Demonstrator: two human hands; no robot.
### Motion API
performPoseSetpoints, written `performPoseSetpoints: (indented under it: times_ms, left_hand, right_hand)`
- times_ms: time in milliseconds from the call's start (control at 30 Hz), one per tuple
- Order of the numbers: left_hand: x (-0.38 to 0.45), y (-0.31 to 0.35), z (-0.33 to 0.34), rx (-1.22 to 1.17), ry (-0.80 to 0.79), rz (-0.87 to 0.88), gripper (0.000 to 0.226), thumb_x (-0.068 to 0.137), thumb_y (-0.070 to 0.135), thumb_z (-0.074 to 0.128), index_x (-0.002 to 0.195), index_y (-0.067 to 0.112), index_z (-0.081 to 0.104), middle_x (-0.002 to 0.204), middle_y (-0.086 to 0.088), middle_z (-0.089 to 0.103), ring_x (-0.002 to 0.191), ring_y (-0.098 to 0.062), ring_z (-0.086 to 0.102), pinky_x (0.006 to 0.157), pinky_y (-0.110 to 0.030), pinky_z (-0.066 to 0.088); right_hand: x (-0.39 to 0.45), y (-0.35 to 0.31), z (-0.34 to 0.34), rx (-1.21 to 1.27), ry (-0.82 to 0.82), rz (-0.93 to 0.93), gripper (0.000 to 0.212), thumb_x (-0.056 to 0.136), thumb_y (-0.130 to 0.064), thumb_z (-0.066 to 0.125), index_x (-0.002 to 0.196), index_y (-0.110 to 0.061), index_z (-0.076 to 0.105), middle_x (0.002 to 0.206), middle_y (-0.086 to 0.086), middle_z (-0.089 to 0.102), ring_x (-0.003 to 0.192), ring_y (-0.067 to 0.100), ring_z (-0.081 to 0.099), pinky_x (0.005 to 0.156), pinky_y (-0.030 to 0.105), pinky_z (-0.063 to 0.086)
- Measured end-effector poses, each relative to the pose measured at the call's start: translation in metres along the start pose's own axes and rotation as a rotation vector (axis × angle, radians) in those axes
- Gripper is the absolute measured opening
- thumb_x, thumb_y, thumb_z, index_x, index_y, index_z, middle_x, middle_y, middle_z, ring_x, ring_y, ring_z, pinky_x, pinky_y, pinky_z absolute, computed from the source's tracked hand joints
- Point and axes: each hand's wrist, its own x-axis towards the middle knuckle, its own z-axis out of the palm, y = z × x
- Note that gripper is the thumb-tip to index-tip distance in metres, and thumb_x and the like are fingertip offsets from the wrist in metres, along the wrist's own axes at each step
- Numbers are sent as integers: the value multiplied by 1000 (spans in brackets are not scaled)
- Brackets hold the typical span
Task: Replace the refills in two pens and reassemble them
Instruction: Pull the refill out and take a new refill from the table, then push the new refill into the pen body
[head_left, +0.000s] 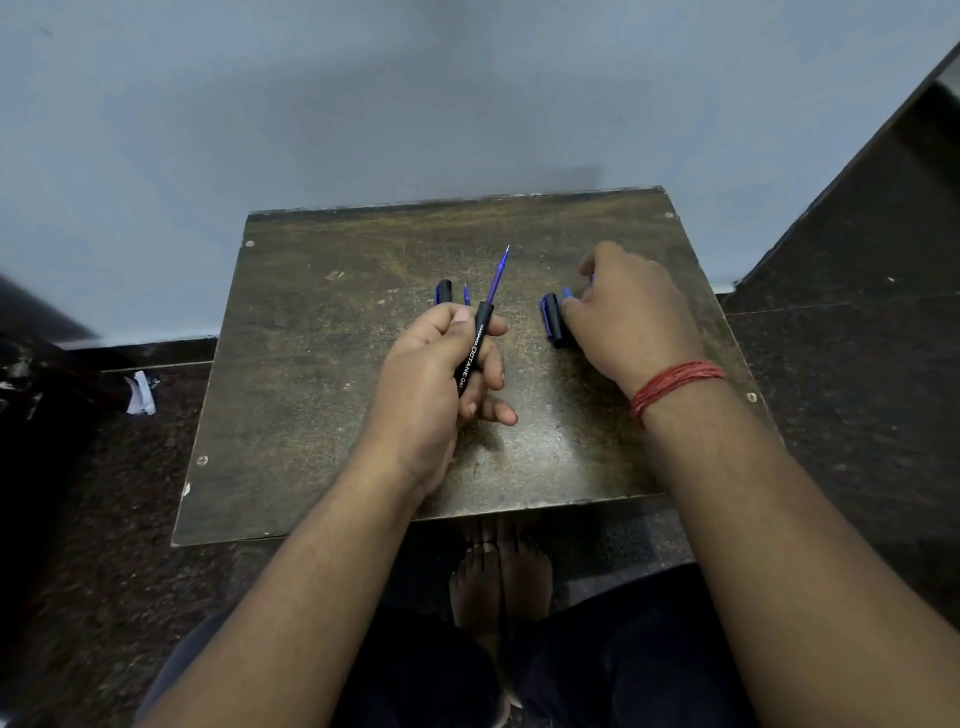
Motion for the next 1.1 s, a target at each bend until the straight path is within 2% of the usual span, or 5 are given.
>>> performPoseSetpoints:
  times_ms: [100, 200, 367, 600, 1100]
  left_hand:
    - [0, 0, -1, -1, -6, -5, 27, 107, 16, 37, 99, 2, 59, 57, -6, 51, 35, -7, 30, 42, -26, 45]
    - [0, -1, 0, 6, -30, -16, 26, 106, 15, 37, 98, 2, 59, 57, -6, 52, 35, -8, 29, 41, -26, 45]
    - [0, -3, 2, 24, -66, -30, 25, 106, 15, 38, 100, -1, 57, 56, -6, 52, 35, -9, 27, 41, -25, 45]
    - [0, -5, 1, 51, -84, -32, 26, 106, 16, 38, 101, -1, 58, 56, -6, 53, 35, -9, 28, 42, -27, 46]
    - [-1, -2, 2, 41, -52, -23, 27, 106, 15, 37, 98, 0, 58, 56, -7, 52, 34, -8, 28, 41, -26, 46]
  right_hand:
    - [1, -4, -4, 392, 99, -8, 26, 97, -22, 56, 121, -17, 63, 110, 1, 66, 103, 17, 61, 89, 33, 50]
    - [-5, -15, -6, 915, 144, 28, 16, 95, -13, 58, 103, -17, 71, 87, -3, 70, 79, 7, 64, 70, 22, 50]
    - [-6, -22, -2, 1329, 95, 99, 9, 95, -8, 60, 95, -13, 68, 82, 2, 74, 77, 15, 70, 60, 25, 49]
    - [-2, -14, 0, 1371, 124, 144, 6, 95, -13, 63, 96, -13, 69, 85, 6, 75, 72, 14, 68, 62, 26, 51]
    - [-7, -17, 2, 1246, -88, 26, 9, 92, -12, 65, 98, -9, 72, 84, 6, 75, 74, 17, 68, 64, 29, 51]
